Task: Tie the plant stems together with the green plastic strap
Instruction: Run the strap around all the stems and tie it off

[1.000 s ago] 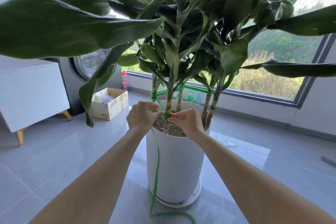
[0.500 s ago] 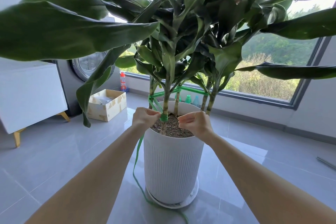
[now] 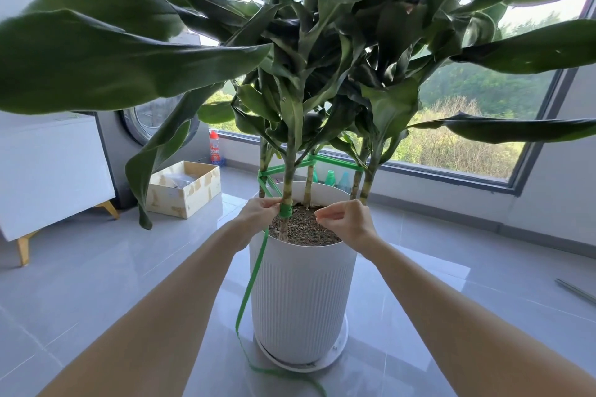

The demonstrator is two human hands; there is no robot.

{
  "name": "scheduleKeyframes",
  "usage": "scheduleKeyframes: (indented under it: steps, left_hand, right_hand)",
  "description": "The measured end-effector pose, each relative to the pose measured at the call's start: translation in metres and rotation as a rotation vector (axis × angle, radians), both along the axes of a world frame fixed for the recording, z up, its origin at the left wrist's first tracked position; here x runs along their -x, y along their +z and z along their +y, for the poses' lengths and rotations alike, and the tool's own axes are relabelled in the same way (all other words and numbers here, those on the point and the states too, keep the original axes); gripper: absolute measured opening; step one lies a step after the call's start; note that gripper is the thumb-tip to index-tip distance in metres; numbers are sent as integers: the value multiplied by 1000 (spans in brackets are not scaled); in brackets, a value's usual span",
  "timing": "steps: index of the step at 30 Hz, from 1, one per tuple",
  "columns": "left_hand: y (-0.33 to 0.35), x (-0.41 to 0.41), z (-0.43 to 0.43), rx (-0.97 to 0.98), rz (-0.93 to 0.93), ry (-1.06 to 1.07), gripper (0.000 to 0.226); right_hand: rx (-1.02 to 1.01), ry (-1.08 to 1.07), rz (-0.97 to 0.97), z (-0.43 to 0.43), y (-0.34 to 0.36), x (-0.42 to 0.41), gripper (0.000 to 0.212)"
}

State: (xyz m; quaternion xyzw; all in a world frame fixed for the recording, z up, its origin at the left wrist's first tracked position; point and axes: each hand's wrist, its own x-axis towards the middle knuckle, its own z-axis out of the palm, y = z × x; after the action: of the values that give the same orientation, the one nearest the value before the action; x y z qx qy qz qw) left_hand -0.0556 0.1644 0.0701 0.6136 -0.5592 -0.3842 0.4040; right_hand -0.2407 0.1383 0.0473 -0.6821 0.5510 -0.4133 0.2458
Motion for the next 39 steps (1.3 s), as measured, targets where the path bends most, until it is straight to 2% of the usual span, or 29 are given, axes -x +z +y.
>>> scheduleKeyframes:
  steps: [9,15,18,23,27,34,39]
  left_hand:
    - [-4,-1,-9,105,-308,31,30]
    - [2,8,-10,-18,-278,4,39]
    - [4,12,-9,-11,-307,20,47]
    - [-6,12,-12,117,-364,159,35]
    - [-10,2,-12,165,-255,237,21]
    - [-12,-6,-13,176,-171,233,24]
    - [-20,-14,-11,51,-163,193,29]
  right_hand:
    - [44,-70,5,-9,1,-9,10]
    - [80,-120,11,-11,1,-15,11]
    - [88,-130,11,-11,2,-12,12]
    - [114,-71,30,-9,8,-12,12]
    - [160,-19,47,-8,12,-17,13]
    - [215,95,259,-5,20,-33,26]
    - [112,143,497,-3,20,-33,33]
